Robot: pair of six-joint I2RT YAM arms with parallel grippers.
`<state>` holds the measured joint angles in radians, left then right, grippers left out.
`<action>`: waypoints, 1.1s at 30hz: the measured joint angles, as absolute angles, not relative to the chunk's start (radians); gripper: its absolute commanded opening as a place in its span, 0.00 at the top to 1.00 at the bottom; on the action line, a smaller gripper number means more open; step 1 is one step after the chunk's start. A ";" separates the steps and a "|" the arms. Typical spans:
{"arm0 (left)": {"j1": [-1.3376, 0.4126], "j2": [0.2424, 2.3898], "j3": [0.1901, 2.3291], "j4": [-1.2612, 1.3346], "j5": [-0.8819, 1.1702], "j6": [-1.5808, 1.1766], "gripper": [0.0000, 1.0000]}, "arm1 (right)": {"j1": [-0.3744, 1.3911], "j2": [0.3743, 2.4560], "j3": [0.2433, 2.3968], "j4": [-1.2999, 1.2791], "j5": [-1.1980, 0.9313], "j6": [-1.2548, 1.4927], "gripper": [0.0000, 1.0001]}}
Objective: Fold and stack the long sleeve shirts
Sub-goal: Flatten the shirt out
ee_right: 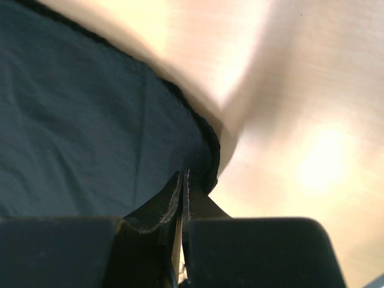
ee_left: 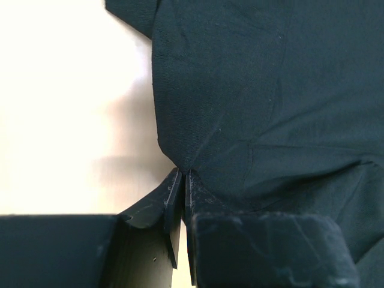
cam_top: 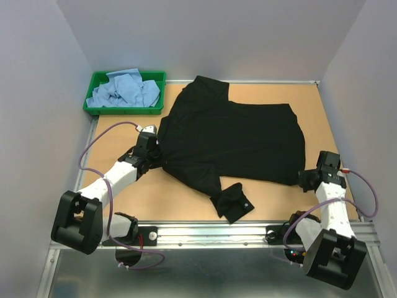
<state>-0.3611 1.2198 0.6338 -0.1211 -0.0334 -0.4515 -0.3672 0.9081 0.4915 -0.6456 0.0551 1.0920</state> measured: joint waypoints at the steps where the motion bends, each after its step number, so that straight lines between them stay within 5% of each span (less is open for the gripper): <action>1: -0.355 1.220 0.634 -0.121 -0.033 -0.454 0.83 | -0.367 0.890 0.492 -0.656 0.055 1.092 0.93; 9: -0.304 1.224 0.625 -0.110 -0.006 -0.478 0.74 | -0.367 0.655 0.492 -0.814 0.050 1.084 0.73; 19: -0.253 1.232 0.613 -0.102 0.044 -0.497 0.23 | -0.368 0.453 0.493 -0.883 0.007 0.997 0.36; 24: -0.251 1.229 0.646 -0.142 0.048 -0.479 0.14 | -0.361 0.616 0.551 -0.807 -0.031 0.838 0.16; 33: -0.276 1.261 0.826 -0.144 0.052 -0.459 0.15 | -0.305 1.035 0.714 -0.678 0.038 0.550 0.17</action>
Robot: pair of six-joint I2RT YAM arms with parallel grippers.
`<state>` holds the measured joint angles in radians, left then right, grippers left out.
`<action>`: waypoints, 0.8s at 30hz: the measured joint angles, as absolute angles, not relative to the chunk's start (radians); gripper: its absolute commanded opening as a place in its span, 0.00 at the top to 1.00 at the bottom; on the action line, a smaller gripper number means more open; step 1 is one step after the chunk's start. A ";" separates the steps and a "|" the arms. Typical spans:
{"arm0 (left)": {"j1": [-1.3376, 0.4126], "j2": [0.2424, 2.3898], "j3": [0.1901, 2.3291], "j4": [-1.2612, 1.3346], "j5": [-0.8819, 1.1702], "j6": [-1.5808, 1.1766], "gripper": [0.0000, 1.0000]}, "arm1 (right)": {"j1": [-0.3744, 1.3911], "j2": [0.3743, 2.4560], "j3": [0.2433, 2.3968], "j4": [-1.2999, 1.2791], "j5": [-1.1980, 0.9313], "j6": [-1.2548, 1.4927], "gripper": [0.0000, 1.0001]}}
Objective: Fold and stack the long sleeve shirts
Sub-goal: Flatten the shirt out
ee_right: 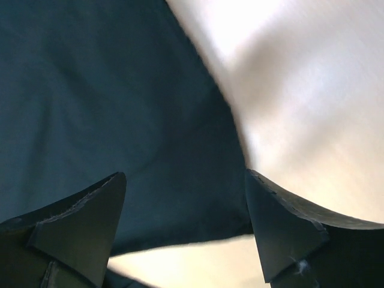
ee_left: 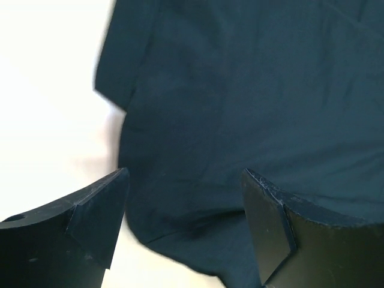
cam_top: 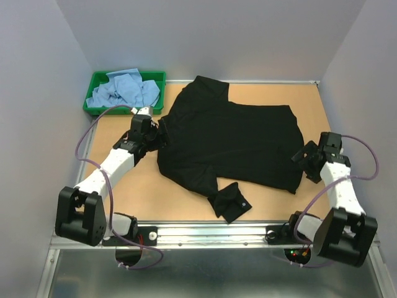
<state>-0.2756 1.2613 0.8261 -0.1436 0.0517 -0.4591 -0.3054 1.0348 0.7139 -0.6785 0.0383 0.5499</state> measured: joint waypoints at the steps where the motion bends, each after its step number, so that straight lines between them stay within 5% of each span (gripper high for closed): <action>1: -0.290 1.281 0.841 -0.141 0.050 -0.456 0.15 | -0.305 1.082 0.722 -0.669 0.038 0.535 0.18; 24: -0.398 1.834 1.118 -0.052 0.034 -0.496 0.16 | -0.280 1.715 1.028 -0.445 0.145 0.434 0.38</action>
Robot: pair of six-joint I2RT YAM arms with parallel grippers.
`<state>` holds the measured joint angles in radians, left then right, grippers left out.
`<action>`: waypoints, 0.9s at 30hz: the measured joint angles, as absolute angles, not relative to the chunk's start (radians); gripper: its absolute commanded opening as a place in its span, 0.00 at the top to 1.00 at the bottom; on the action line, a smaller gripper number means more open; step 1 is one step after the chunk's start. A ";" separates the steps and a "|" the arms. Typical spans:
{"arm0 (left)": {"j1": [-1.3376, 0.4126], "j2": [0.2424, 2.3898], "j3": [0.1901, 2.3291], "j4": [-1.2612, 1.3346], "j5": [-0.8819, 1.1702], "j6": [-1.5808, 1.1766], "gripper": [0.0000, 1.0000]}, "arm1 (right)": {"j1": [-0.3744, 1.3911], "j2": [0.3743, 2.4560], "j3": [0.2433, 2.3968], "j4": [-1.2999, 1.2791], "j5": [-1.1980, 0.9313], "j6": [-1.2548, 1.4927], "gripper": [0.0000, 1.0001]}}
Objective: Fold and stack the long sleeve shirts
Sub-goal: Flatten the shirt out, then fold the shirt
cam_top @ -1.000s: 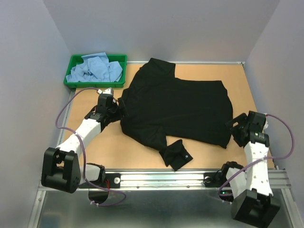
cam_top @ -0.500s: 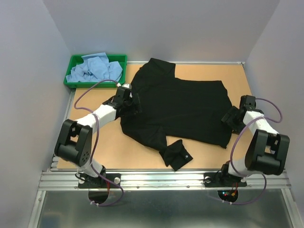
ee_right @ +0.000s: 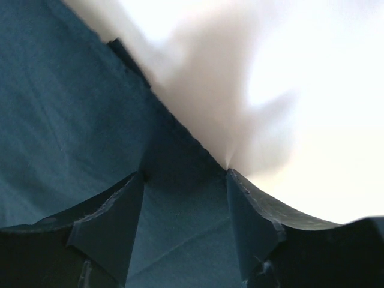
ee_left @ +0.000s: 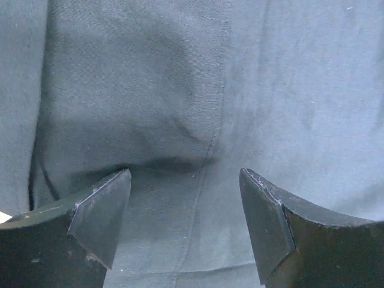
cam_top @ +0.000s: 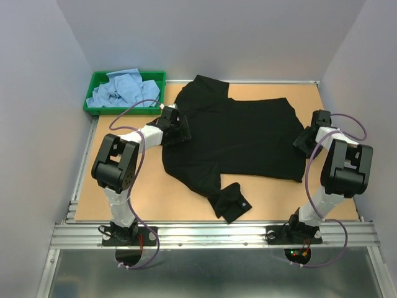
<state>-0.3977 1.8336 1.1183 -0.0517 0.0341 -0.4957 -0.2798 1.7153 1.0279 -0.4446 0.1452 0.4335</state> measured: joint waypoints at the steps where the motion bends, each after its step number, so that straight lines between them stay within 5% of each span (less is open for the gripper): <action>1: -0.398 1.848 1.135 -0.044 0.038 -0.501 0.16 | -0.280 1.734 1.047 -0.440 0.158 0.433 0.39; 9: -0.398 1.888 1.192 -0.044 0.048 -0.533 0.16 | -0.280 1.857 1.199 -0.405 0.207 0.426 0.32; 16: -0.398 1.634 1.078 -0.097 0.009 -0.542 0.15 | -0.280 1.718 1.172 -0.422 0.181 0.445 0.00; 22: -0.397 1.334 0.863 -0.110 -0.026 -0.541 0.18 | -0.280 1.464 1.084 -0.443 0.133 0.512 0.00; 27: -0.397 1.314 0.712 -0.138 -0.025 -0.544 0.22 | -0.280 1.373 0.981 -0.469 0.095 0.575 0.00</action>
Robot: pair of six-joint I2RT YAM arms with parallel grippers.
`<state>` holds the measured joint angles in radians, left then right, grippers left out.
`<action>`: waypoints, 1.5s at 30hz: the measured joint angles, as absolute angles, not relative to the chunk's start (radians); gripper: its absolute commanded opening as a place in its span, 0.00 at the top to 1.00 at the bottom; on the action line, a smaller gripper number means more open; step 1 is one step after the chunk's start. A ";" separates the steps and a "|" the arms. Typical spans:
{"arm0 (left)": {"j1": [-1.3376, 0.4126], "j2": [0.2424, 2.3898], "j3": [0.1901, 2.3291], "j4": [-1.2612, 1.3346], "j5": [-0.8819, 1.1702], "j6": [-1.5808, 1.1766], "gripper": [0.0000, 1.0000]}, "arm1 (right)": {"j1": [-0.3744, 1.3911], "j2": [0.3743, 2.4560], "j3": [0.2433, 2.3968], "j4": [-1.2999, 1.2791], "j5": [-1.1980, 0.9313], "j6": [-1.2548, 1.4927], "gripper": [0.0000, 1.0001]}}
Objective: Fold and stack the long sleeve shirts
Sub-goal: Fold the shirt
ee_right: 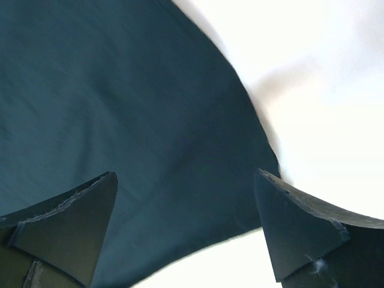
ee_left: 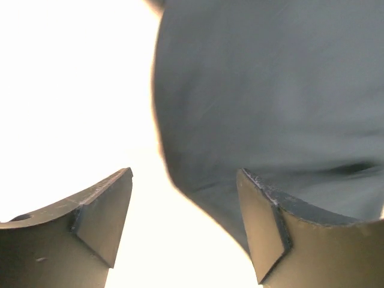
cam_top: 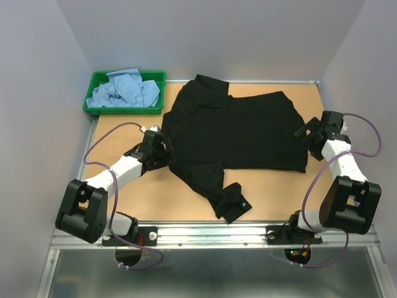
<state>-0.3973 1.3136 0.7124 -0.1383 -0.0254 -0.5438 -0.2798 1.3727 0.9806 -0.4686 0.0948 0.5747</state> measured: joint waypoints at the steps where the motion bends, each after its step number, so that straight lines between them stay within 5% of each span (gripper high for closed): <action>1: -0.397 1.315 0.687 -0.149 -0.023 -0.544 0.23 | -0.280 1.360 0.950 -0.479 0.096 0.583 0.00; 16: -0.398 1.443 0.681 -0.047 0.030 -0.548 0.50 | -0.280 1.289 0.791 -0.513 0.158 0.660 0.06; 20: -0.400 1.463 0.683 -0.030 0.046 -0.550 0.78 | -0.280 1.289 0.757 -0.512 0.173 0.669 0.10; 23: -0.407 1.470 0.683 -0.031 0.053 -0.553 0.89 | -0.280 1.291 0.740 -0.514 0.185 0.675 0.12; 32: -0.413 1.420 0.680 -0.061 0.056 -0.548 0.99 | -0.281 1.328 0.720 -0.494 0.194 0.699 0.24; 45: -0.413 1.395 0.680 -0.080 0.052 -0.547 1.00 | -0.281 1.274 0.672 -0.506 0.189 0.716 0.38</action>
